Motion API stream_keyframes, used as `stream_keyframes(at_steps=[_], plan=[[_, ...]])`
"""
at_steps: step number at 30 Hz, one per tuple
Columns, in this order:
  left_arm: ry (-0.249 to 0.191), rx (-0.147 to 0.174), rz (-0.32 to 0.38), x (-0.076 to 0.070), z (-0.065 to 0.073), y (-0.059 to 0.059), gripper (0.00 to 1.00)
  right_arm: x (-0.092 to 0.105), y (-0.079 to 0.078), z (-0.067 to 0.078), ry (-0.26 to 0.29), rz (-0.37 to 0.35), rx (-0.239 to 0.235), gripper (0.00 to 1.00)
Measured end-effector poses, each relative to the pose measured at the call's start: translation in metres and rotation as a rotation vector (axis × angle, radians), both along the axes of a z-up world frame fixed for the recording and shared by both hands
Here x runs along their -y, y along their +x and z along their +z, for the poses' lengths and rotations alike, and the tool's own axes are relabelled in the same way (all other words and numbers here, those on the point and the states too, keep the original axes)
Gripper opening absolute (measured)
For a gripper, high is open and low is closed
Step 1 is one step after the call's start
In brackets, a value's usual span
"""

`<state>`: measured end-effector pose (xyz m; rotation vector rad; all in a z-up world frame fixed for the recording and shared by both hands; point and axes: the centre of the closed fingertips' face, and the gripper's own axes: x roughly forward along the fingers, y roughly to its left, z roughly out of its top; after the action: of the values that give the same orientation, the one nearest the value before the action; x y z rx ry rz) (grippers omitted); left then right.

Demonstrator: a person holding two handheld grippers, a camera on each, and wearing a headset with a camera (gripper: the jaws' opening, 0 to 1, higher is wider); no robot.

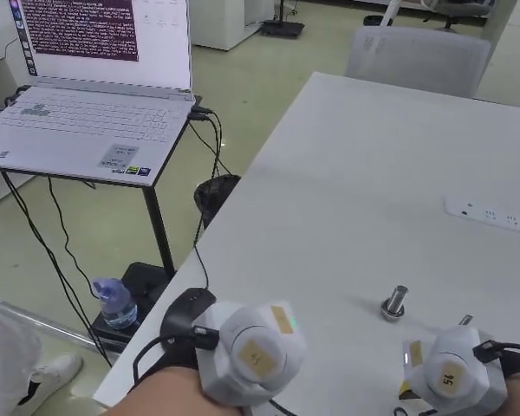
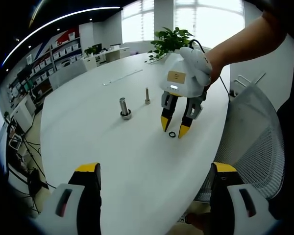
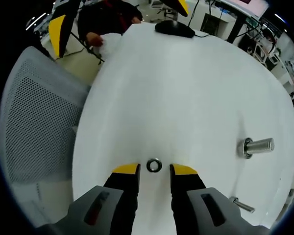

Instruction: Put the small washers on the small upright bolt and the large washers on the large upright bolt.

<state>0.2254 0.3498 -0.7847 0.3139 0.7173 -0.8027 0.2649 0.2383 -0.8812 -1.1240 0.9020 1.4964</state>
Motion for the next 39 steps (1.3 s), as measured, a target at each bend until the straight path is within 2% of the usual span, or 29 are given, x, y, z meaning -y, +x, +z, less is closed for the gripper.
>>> stream_keyframes(at_steps=[15, 18, 20, 24, 33, 36, 39], plan=[[0.000, -0.017, -0.015, 0.001, -0.004, -0.005, 0.88, 0.000, -0.001, 0.000, -0.010, 0.010, 0.017, 0.15], [0.002, -0.014, -0.010, -0.001, -0.003, -0.003, 0.88, 0.000, -0.003, -0.001, -0.020, 0.038, 0.032, 0.14], [-0.001, -0.013, -0.008, -0.001, -0.002, -0.003, 0.87, 0.000, -0.001, -0.002, -0.033, 0.026, 0.038, 0.14], [0.003, -0.015, -0.007, 0.000, -0.003, -0.003, 0.86, 0.000, 0.001, -0.001, -0.028, -0.026, 0.016, 0.13], [-0.002, -0.015, -0.012, 0.005, -0.003, -0.003, 0.86, 0.002, 0.001, -0.001, 0.002, -0.041, 0.024, 0.12], [-0.033, -0.015, 0.010, 0.008, 0.001, 0.000, 0.85, 0.005, 0.001, 0.000, 0.004, -0.058, 0.012, 0.12], [-0.013, -0.015, 0.002, 0.007, -0.002, 0.000, 0.85, 0.010, 0.004, 0.003, 0.009, -0.086, 0.002, 0.12]])
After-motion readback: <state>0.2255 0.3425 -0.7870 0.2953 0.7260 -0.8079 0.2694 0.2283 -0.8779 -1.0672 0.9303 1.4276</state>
